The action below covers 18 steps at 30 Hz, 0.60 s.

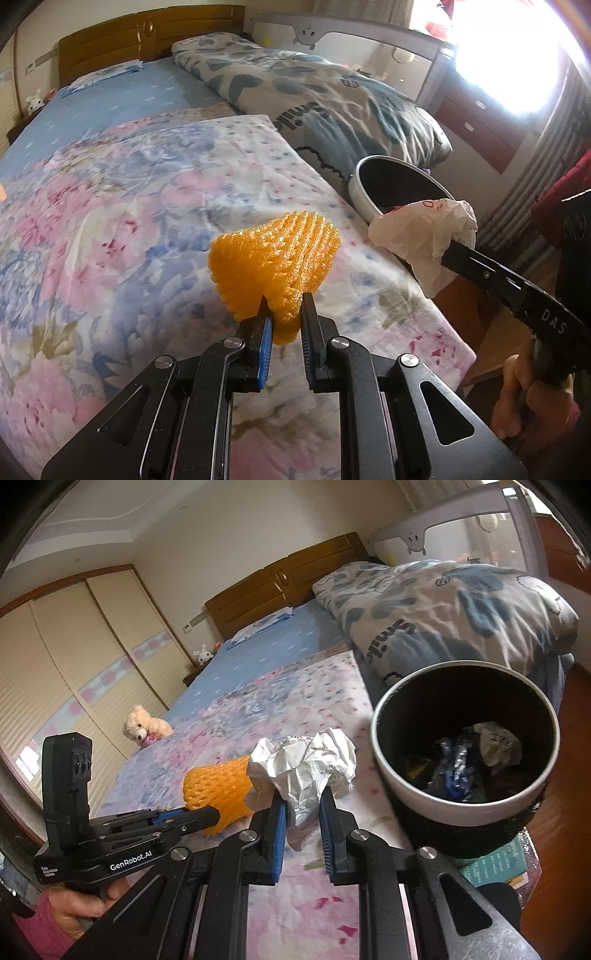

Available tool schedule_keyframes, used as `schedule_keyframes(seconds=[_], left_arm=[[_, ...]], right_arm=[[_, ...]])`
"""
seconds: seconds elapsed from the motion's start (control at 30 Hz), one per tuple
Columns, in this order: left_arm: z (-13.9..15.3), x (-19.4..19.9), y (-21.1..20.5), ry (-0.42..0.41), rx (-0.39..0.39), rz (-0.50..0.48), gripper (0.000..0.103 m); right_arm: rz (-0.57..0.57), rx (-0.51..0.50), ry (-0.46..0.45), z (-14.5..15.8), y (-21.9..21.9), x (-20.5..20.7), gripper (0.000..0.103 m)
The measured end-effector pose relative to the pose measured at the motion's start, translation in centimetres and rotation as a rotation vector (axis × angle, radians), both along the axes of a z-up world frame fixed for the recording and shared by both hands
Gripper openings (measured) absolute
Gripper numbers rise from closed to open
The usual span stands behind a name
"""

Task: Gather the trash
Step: 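Carry the tissue and orange mesh sleeve with both tools over the bin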

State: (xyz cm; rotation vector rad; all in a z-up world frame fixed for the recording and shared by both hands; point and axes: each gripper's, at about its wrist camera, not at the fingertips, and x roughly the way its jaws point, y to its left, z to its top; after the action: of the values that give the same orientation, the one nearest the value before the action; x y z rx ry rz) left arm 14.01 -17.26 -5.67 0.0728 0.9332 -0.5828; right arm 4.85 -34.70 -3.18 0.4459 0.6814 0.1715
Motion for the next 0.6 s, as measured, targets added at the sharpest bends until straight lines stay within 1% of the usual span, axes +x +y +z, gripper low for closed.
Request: schedule_keyframes(seconds=[0.6], left_arm=[[0.4,0.0,-5.2,-0.013,0.019,-0.094,0.013]], right_arm=[[-0.104,-0.008,0.005,0.0,-4.9,-1.3,0.017]])
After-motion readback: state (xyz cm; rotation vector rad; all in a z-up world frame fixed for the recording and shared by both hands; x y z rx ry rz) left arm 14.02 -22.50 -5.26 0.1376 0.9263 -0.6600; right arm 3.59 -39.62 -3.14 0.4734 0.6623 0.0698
